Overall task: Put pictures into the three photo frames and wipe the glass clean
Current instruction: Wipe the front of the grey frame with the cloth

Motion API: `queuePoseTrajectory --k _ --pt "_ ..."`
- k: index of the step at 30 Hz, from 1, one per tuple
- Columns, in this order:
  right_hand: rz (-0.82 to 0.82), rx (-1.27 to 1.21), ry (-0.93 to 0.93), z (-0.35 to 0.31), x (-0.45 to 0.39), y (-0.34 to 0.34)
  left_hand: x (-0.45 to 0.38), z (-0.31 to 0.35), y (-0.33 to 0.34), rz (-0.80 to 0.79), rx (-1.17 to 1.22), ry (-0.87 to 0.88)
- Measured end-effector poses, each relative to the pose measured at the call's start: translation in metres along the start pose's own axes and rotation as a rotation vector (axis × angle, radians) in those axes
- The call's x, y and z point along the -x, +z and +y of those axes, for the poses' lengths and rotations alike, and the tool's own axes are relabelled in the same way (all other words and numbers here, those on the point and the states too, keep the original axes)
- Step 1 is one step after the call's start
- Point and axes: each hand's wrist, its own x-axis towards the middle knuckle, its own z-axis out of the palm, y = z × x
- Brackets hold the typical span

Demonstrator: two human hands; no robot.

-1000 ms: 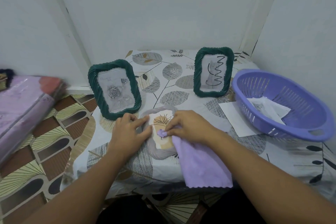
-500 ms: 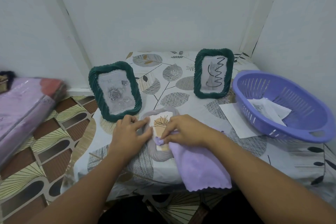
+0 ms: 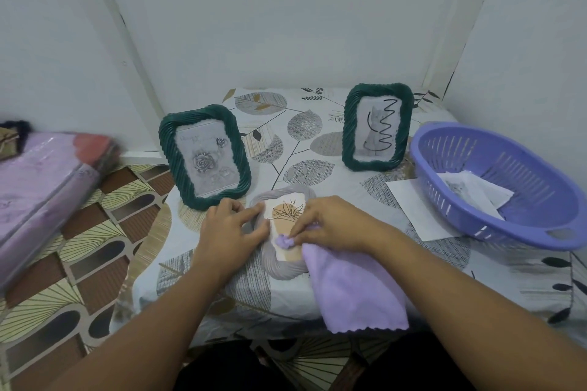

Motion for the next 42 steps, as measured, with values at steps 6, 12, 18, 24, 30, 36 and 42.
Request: queuePoseTrajectory --k 6,12,18,24,30,36,42 --pt "0.033 -0.007 -0.023 0.000 -0.005 0.011 0.000 -0.001 0.001 0.009 0.002 0.006" --pt "0.106 -0.018 0.027 0.011 -0.002 0.004 0.000 0.003 -0.003 -0.037 0.004 -0.023" --pt "-0.034 -0.027 -0.044 0.002 0.003 0.007 0.001 0.002 -0.003 -0.035 0.009 -0.027" --pt "0.141 0.087 0.070 0.017 -0.004 0.001 0.001 0.003 -0.005 -0.062 0.008 -0.043" --pt "0.224 0.220 0.081 -0.001 -0.044 0.019 0.001 0.003 -0.004 -0.027 0.025 -0.037" --pt "0.320 0.308 0.200 0.013 -0.039 0.013 0.000 0.006 -0.007 -0.076 0.003 -0.059" --pt "0.298 0.266 0.197 0.006 -0.001 0.018 0.000 0.005 -0.007 -0.072 0.011 -0.062"
